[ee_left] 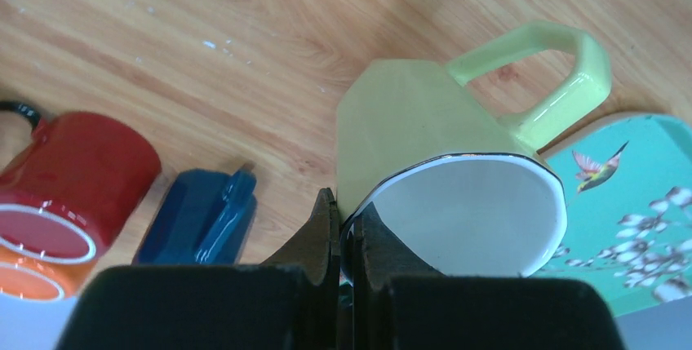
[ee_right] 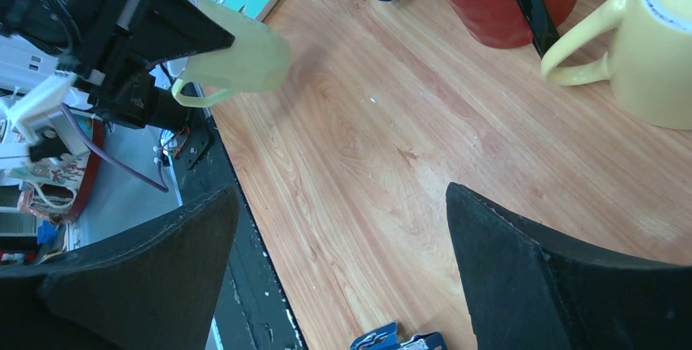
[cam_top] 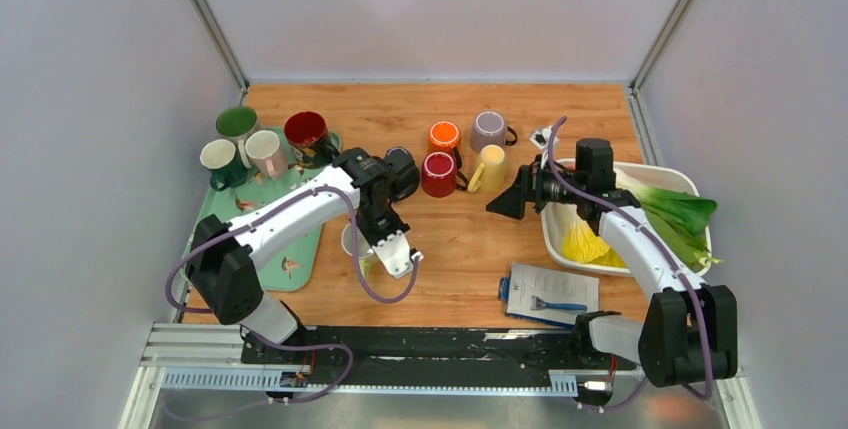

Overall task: Turn the mug right side up
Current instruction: Place the cup at the center of the board.

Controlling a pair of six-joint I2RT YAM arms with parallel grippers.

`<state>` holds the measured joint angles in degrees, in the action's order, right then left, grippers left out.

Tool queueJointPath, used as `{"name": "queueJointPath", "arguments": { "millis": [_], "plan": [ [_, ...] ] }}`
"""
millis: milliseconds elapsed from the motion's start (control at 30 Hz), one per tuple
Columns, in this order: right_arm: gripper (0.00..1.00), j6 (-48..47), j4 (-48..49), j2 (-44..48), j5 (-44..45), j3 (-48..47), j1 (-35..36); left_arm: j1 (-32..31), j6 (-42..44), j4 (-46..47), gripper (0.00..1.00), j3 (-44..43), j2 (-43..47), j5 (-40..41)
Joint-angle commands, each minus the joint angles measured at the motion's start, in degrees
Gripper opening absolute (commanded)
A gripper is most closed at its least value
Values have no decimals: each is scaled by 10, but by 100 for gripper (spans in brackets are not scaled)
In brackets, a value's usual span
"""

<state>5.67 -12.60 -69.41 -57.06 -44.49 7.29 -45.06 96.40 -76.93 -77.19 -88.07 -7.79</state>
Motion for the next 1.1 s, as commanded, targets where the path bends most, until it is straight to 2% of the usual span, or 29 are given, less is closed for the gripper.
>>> {"name": "queueJointPath", "arguments": {
  "millis": [0,133,200,433,533,667,767,867,933,1000,1033,1067],
  "plan": [
    [100,-3,11,28,-4,6,-11,-10,119,-16,0,22,-9,37],
    [100,4,11,42,-4,19,-22,-22,146,-8,2,31,-23,52],
    [100,7,11,50,-4,28,-26,-26,144,3,9,31,-31,52],
    [100,16,11,65,-4,41,-35,-37,142,30,20,46,-58,69],
    [100,18,11,65,-3,40,-39,-39,136,50,31,48,-58,72],
    [100,21,11,71,-6,41,-45,-39,83,98,40,44,-25,70],
    [100,24,10,79,-9,49,-52,-39,9,147,47,45,27,57],
    [100,28,11,84,-8,59,-55,-39,-61,154,53,44,106,28],
    [100,31,11,82,-7,62,-57,-39,-144,155,61,46,150,2],
    [100,32,11,78,-7,61,-57,-39,-312,161,65,49,181,-7],
    [100,32,10,74,-6,58,-57,-39,-365,179,66,50,188,8],
    [100,33,11,70,-5,55,-57,-40,-500,203,67,50,197,47]
  ]
}}
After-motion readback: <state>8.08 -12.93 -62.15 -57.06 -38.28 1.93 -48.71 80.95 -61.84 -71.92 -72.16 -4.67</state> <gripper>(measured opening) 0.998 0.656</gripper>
